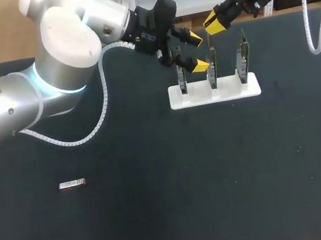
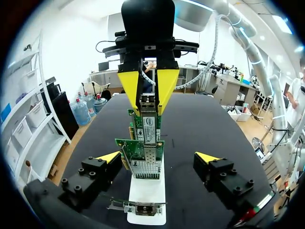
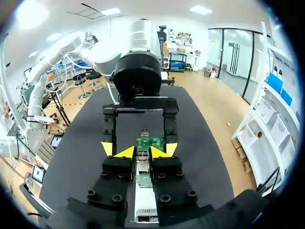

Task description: Pick up the optical module with the left hand, and insert it into the network port with the right hand.

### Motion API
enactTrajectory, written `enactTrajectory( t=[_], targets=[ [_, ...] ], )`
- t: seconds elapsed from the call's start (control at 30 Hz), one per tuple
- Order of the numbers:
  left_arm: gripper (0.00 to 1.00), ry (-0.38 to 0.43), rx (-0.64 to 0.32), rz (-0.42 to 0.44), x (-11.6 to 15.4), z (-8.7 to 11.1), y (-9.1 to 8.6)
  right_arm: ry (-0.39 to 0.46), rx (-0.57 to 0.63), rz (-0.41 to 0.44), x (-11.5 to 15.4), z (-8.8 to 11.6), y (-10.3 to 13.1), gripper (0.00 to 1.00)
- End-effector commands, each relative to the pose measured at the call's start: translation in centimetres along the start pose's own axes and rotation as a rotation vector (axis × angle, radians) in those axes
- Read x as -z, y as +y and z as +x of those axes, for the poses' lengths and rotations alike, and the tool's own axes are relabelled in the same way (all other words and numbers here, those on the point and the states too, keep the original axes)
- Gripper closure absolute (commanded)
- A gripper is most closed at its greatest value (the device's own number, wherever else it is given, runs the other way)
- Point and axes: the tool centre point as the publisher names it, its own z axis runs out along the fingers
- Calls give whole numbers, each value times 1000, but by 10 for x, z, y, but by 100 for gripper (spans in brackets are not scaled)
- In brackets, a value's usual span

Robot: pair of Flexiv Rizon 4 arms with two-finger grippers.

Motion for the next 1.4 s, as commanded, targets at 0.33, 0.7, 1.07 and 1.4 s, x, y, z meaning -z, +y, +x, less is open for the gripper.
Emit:
enactTrajectory(
  t=[0.33,0.7,1.07,1.4],
  targets=[
    [0,5,1,5,0,-1,2,-9,14,22,2,-2,3,100],
    [0,5,1,5,0,-1,2,-7,8,20,1,-1,4,100],
    [0,5,1,5,0,-1,2,0,0,12,-2,2,3,100],
    [0,5,1,5,0,-1,2,-51,-39,11,4,-2,0,100]
  ],
)
